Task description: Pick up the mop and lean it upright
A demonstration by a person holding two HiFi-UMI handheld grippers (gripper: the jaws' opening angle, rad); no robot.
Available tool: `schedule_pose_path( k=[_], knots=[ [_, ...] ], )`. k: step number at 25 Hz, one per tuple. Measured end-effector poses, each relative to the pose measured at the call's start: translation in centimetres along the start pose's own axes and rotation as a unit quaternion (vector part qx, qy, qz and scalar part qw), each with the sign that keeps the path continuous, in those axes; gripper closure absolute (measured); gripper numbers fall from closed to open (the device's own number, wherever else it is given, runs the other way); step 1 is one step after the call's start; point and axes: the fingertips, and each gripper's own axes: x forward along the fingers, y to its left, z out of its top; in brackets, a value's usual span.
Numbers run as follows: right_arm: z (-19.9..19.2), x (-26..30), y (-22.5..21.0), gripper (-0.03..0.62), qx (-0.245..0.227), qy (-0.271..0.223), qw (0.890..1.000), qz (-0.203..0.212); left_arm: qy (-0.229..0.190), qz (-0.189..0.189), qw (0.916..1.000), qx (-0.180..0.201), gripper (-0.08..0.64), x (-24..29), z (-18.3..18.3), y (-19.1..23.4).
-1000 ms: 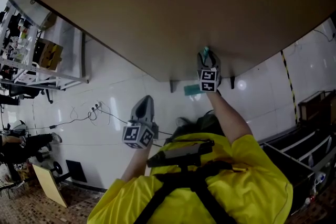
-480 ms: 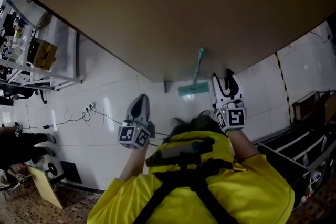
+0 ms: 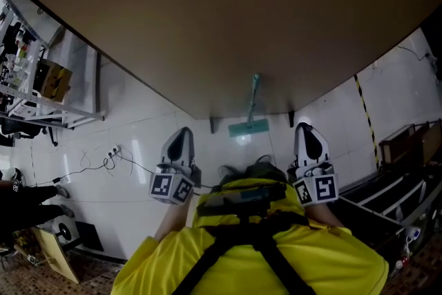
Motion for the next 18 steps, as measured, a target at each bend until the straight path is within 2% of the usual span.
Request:
schedule_pose_path(
  k=[5, 11, 17, 18],
  knots=[
    [-0.8, 0.2, 1.0, 0.588, 0.019, 0.015, 1.0, 0.007, 0.002, 0.004, 1.0, 0.006, 0.56, -0.7, 1.0, 0.5],
    [-2.0, 1.5, 2.1, 0.587, 0.008, 0.023, 1.0, 0.013, -0.003, 0.014, 0.9998, 0.015, 0.56, -1.9, 1.8, 2.1],
    [-4.0, 1.8, 2.6, 0.586, 0.01, 0.035, 0.999, 0.003, 0.006, 0.003, 0.9997, 0.025, 0.559, -2.6, 0.6, 2.4],
    [-4.5, 1.8, 2.8, 0.587, 0.015, 0.04, 0.999, 0.003, 0.009, 0.0, 0.9996, 0.025, 0.54, -2.7, 0.3, 2.4]
  ],
)
